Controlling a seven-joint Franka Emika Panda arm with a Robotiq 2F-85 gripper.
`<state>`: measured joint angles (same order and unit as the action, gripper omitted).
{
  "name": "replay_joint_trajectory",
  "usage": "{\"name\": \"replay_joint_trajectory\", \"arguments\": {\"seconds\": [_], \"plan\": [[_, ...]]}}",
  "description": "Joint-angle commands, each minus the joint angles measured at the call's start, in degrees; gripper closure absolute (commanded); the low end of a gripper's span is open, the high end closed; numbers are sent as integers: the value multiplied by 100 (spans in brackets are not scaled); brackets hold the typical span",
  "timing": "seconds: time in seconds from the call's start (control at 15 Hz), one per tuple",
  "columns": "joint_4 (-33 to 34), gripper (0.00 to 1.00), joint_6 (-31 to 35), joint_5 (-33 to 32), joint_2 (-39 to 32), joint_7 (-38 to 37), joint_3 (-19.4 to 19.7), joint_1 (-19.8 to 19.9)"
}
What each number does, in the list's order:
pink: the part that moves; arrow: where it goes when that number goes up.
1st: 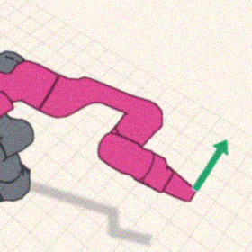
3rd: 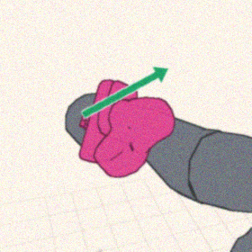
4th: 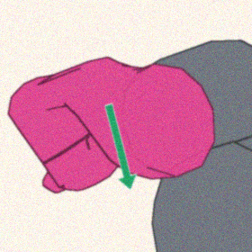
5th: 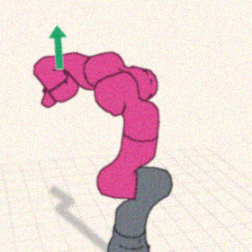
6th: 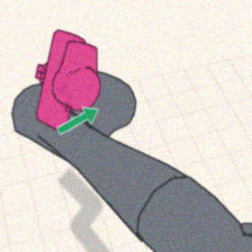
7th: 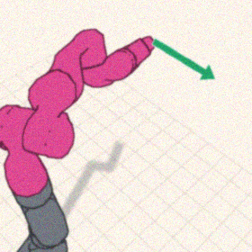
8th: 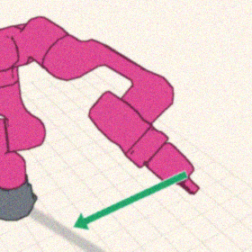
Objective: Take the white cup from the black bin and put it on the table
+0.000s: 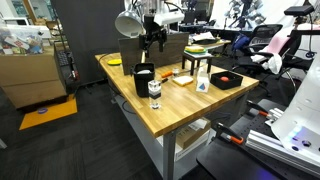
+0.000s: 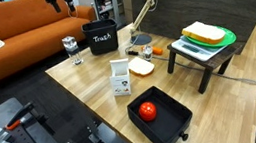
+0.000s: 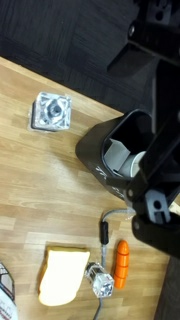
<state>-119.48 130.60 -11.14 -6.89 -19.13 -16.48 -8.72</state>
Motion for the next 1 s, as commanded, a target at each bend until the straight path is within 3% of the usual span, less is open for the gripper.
{"name": "replay_joint_trajectory", "arguments": {"seconds": [0.0,0.27,0.33,0.53,0.93], "plan": [[915,0,-326,-92,-844,310,311,-253],[1815,0,-537,-82,-1616,479,593,-454],[1362,0,-154,31,-1350,407,614,-443],[1715,0,-319,33,-1615,436,677,-519],[1733,0,-360,29,-1606,434,682,-532]]}}
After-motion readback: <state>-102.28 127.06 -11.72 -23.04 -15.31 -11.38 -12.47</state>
